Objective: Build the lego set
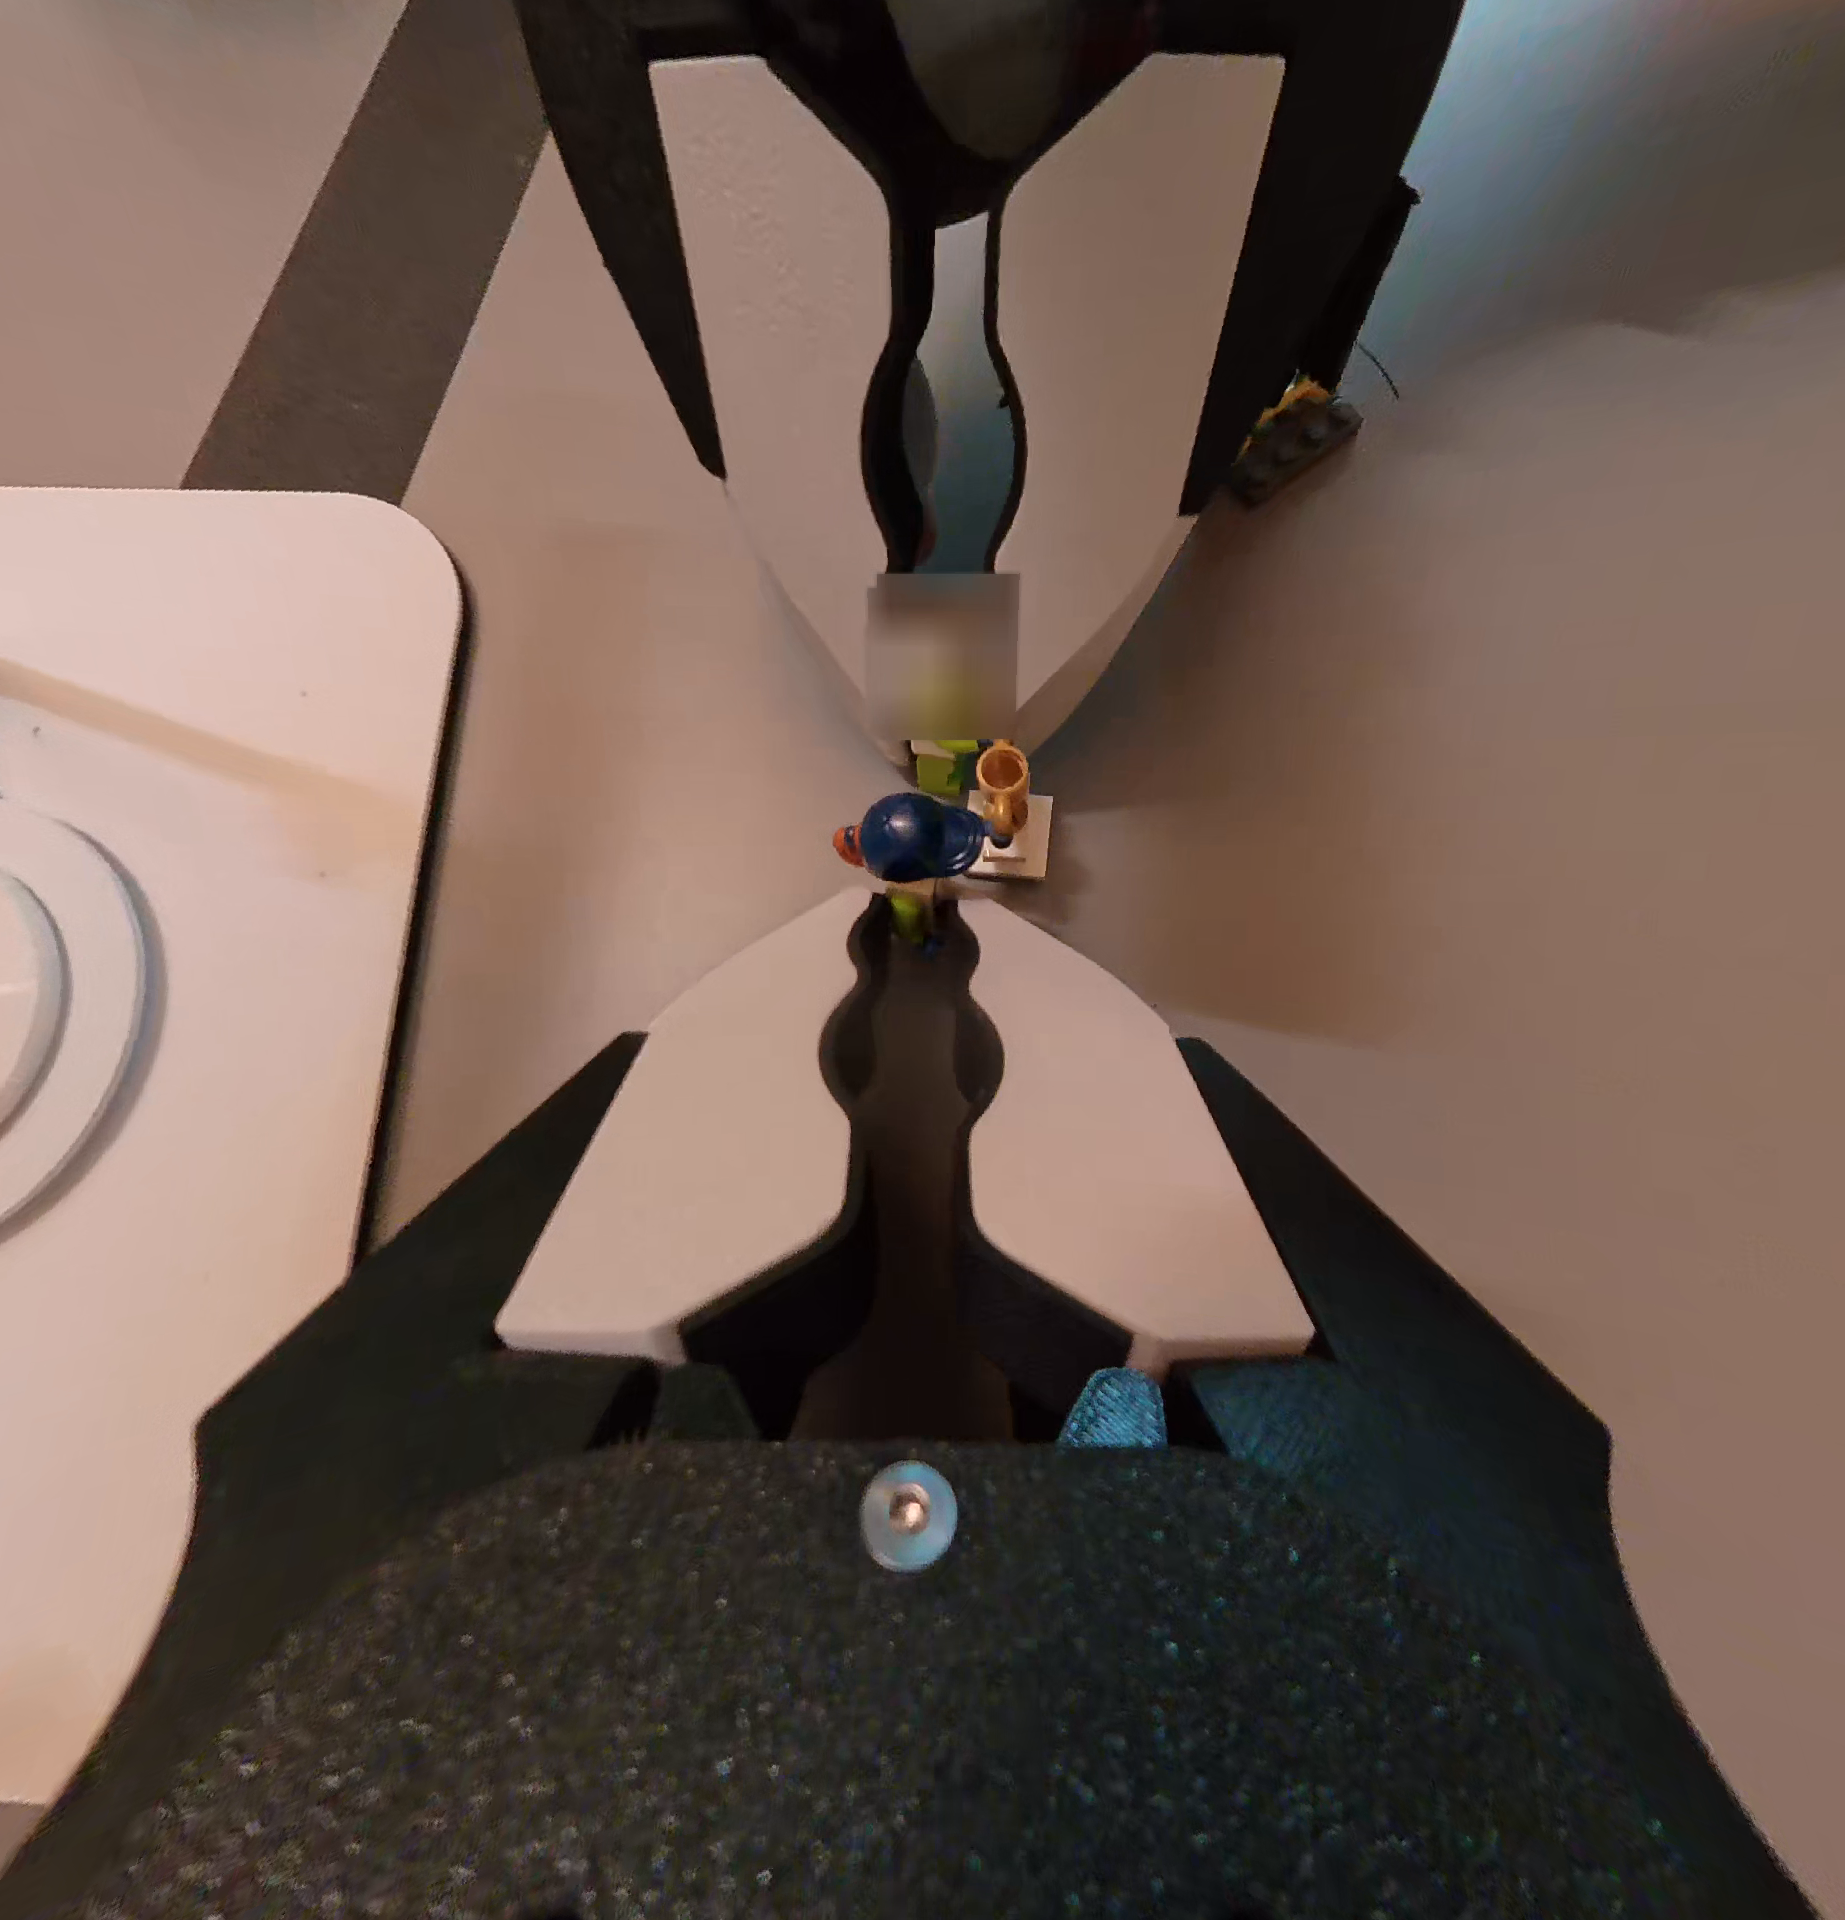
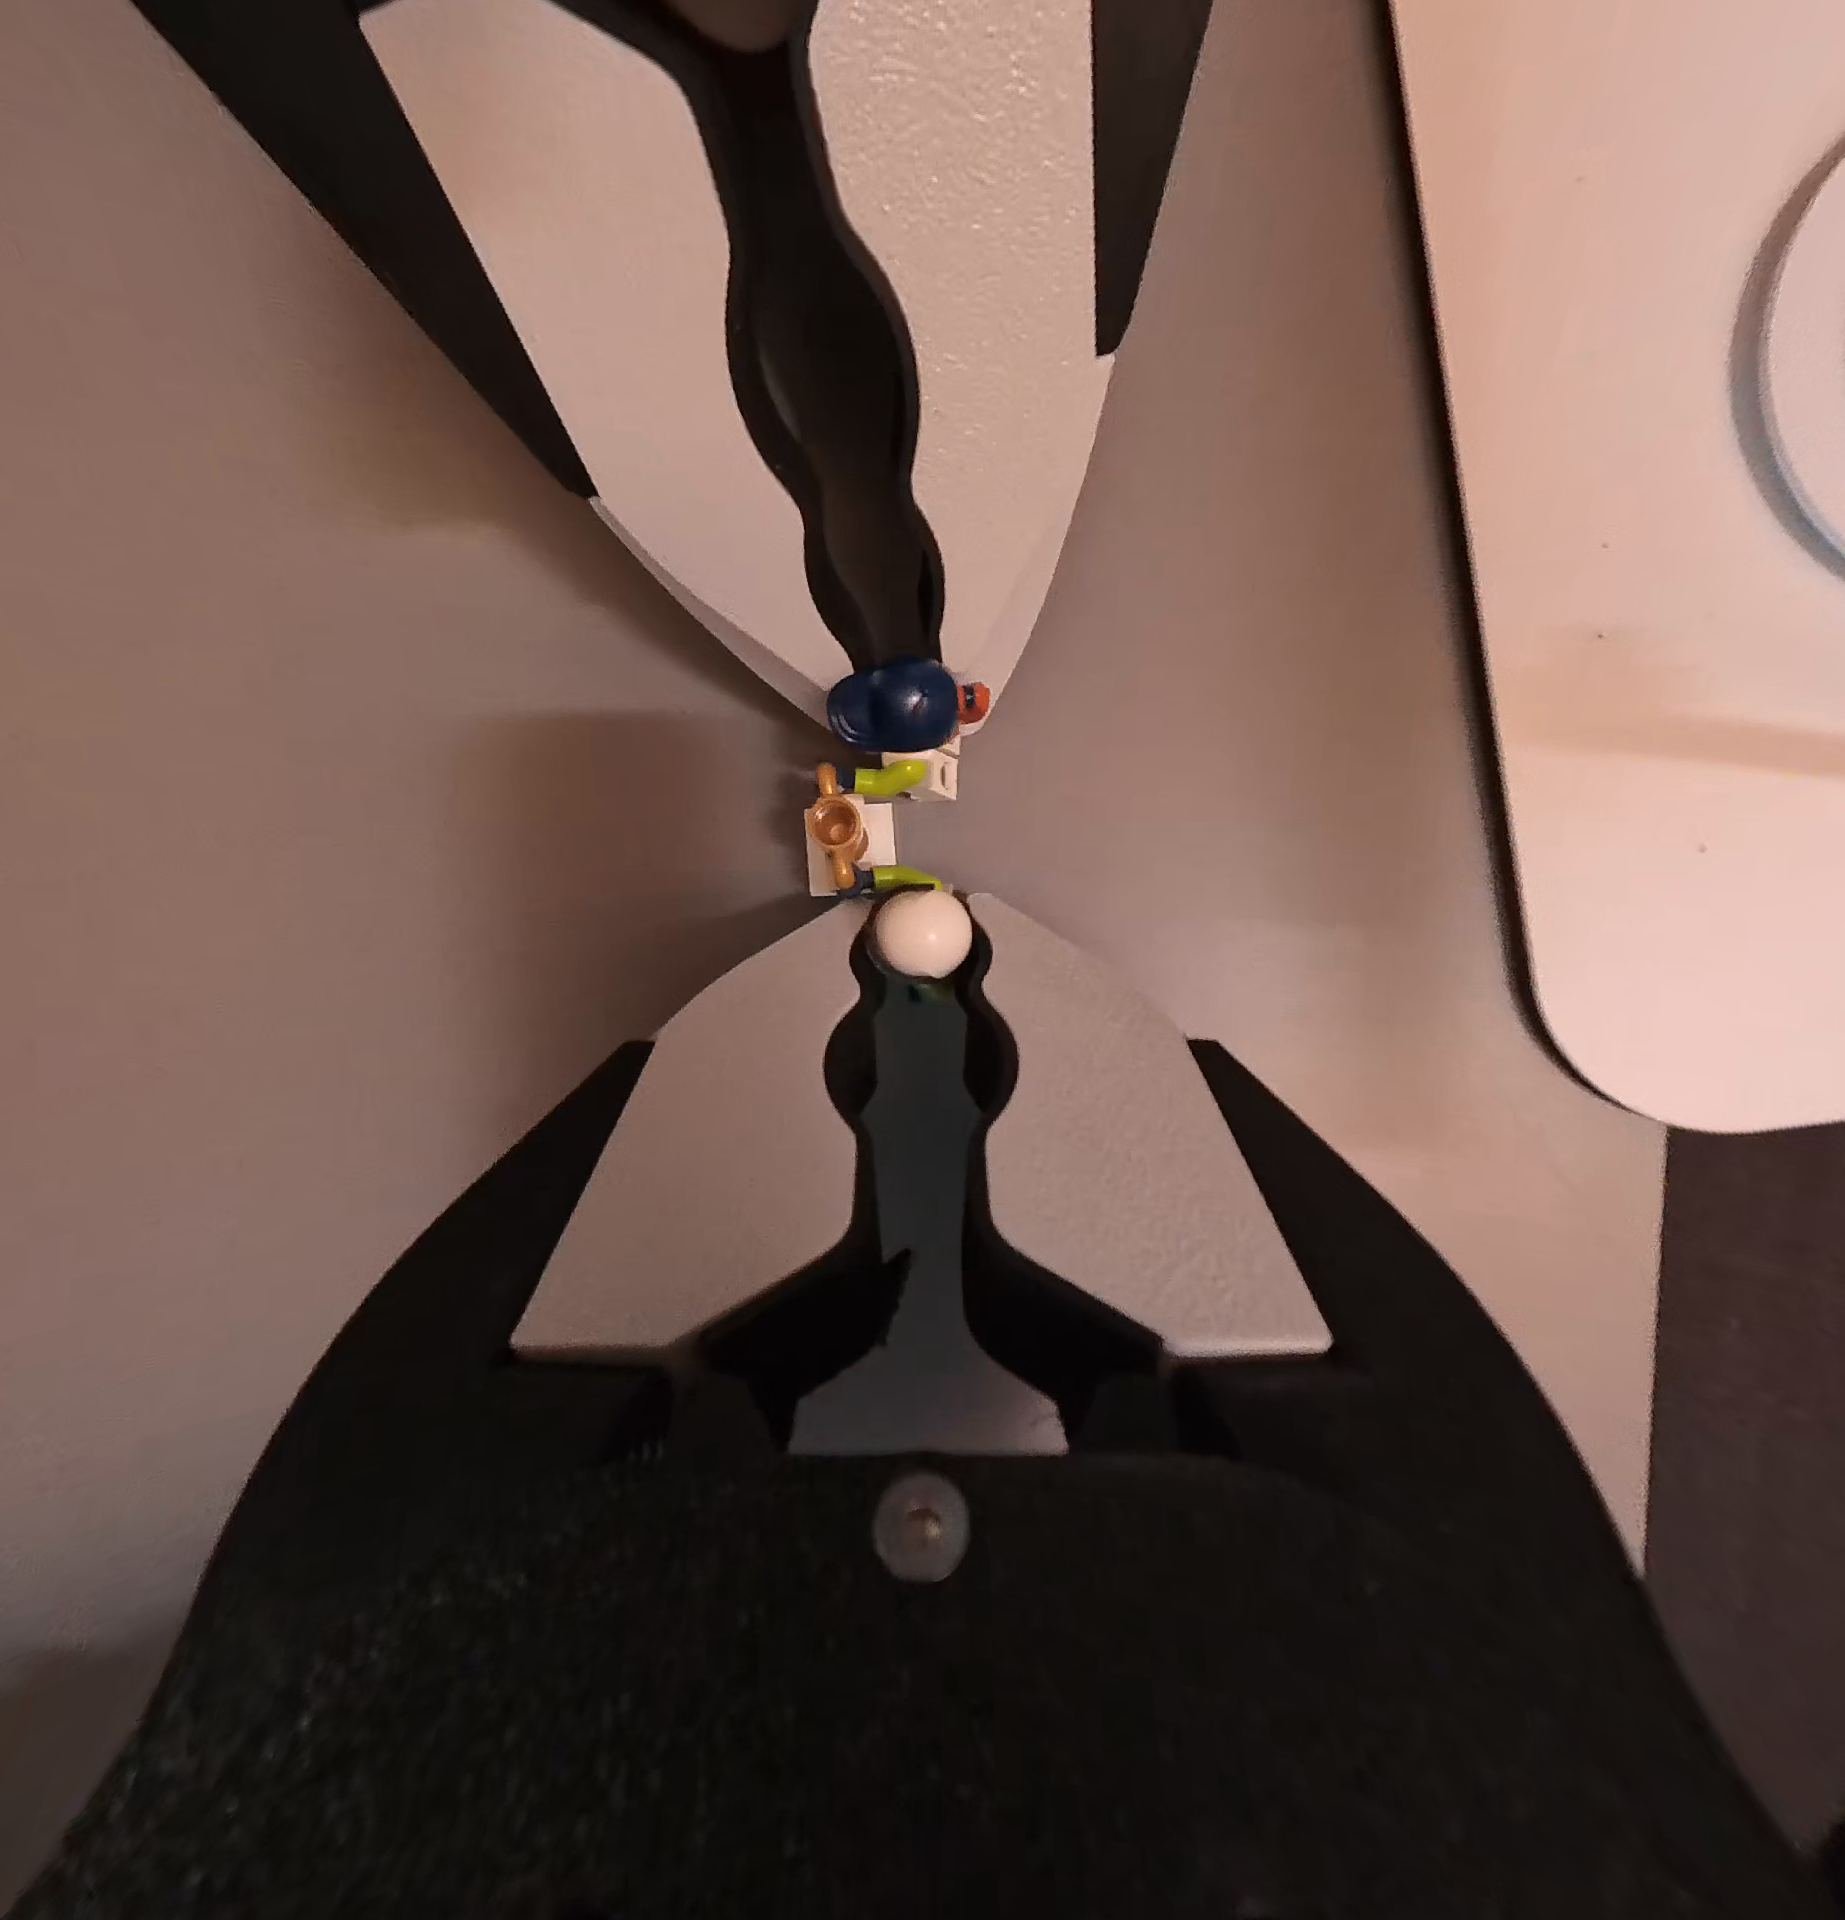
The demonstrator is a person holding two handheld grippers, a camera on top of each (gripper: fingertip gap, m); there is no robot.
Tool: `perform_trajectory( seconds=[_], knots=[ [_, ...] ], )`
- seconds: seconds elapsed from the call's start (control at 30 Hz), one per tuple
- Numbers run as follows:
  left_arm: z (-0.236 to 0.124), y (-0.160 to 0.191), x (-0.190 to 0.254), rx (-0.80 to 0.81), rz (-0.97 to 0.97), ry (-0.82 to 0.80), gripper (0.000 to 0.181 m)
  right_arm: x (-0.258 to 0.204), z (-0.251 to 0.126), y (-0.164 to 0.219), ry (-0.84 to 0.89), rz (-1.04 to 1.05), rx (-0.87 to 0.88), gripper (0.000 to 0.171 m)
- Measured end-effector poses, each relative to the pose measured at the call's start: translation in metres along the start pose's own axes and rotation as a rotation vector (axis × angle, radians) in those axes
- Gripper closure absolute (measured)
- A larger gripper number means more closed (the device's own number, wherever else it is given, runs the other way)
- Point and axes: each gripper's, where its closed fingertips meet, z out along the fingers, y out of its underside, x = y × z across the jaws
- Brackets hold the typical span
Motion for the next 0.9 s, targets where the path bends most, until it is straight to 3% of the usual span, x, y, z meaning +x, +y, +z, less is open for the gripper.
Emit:
perform_trajectory(
  seconds=[0.23, 0.33, 0.8, 0.9],
  knots=[
    [-0.0014, 0.0029, 0.0027, -0.038, -0.057, 0.068, 0.169, 0.0014, 0.0028, 0.0005, 0.034, -0.021, -0.010, 0.156],
    [-0.0028, 0.0032, 0.0043, -0.046, -0.124, 0.105, 0.169, 0.0025, 0.0036, 0.0003, 0.065, -0.048, -0.009, 0.161],
    [-0.0044, 0.0060, 0.0065, -0.096, -0.138, 0.079, 0.171, -0.0011, 0.0053, -0.0010, 0.086, -0.048, -0.027, 0.163],
    [-0.0057, 0.0081, 0.0079, -0.104, -0.130, 0.083, 0.164, -0.0010, 0.0060, -0.0025, 0.093, -0.050, -0.017, 0.162]
  ],
)
